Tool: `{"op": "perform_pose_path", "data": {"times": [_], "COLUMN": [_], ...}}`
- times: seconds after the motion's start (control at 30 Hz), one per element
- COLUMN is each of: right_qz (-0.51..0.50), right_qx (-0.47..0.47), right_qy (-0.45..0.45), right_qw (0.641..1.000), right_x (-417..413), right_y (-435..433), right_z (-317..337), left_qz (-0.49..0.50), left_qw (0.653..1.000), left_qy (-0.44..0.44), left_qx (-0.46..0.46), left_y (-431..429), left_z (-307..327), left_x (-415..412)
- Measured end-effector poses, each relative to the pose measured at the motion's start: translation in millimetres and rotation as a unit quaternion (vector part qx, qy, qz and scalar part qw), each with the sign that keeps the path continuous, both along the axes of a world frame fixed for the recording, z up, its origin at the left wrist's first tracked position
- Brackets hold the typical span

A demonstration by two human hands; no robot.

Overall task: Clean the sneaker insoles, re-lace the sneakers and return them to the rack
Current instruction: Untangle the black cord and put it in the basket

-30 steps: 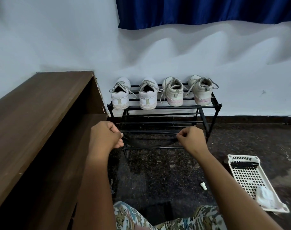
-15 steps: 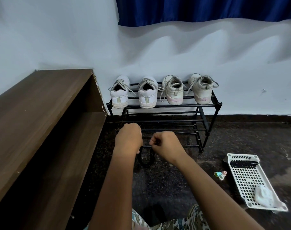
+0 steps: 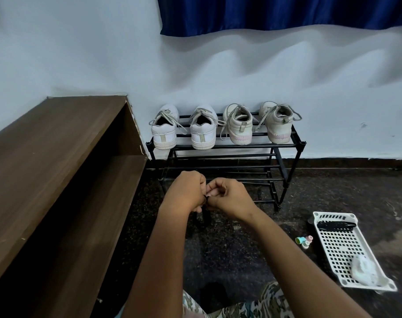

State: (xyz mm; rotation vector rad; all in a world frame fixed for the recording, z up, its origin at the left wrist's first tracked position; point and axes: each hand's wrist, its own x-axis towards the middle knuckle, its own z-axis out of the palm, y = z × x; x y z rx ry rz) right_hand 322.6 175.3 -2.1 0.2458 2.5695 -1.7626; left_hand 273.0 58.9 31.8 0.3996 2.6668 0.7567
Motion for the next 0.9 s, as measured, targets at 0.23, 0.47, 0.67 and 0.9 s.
{"op": "perform_pose_path", "data": {"times": [0.23,0.47,0.67,0.9], "right_qz": [-0.013,-0.005,0.011,0.026], "right_qx": [-0.072,-0.297,-0.265,-0.199], "right_qy": [-0.016,-0.092,-0.083,0.018], "right_qw": [0.997,0.951,0.961,0.98], "right_x": [1.0,0.3,0.6,-2.9], "right_y": [3.0,4.6,11.1,16.5], "right_z": [0.7,5.7,4.3,3.8], "left_qz": [-0.017,-0.005,-0.008,-0.017], "left_qw": [1.0,0.999,0.995,0.948], "left_qy": [-0.006,0.026,-0.02,-0.13], "left_qx": [0.018,0.023,0.094,0.289], "left_y": [0.1,-4.7,-13.2,-26.1], "left_z": [4.1,-0.2,3.3,21.6], "left_x": [1.8,-2.6,-4.9,-1.9]}}
